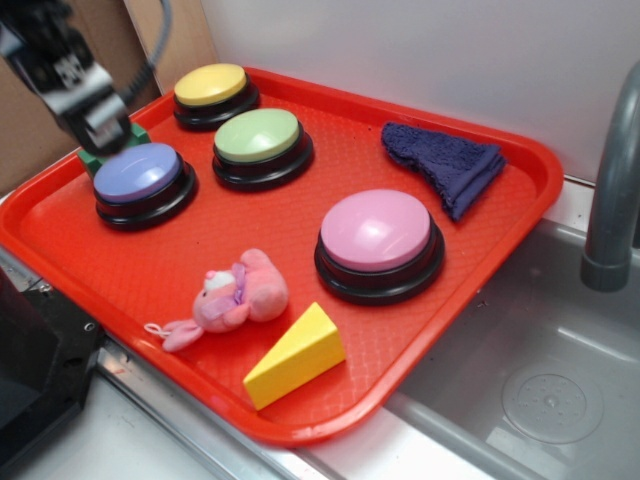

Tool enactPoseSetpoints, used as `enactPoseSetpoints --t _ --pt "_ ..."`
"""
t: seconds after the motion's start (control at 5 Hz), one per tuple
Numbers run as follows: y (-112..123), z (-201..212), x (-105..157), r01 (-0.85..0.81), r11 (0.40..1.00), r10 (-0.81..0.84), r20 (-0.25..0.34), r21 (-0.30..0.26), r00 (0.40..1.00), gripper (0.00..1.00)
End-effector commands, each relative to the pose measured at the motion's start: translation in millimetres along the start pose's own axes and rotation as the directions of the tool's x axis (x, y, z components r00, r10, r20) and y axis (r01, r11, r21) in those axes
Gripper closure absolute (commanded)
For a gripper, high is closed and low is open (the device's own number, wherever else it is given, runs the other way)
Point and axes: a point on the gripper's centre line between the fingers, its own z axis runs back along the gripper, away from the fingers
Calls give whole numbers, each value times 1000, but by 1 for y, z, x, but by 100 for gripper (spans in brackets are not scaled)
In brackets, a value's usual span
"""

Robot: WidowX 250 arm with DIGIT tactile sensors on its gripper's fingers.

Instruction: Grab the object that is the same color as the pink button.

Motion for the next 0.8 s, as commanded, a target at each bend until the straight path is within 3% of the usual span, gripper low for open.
enactPoseSetpoints --t 0.0,0.2,0.6 --pt "-15 -67 7 66 998 -65 48 -25 997 0" --pt "-28 -100 14 112 992 -107 80 -62 991 0" --pt "-52 -132 17 175 982 -163 143 -74 976 0"
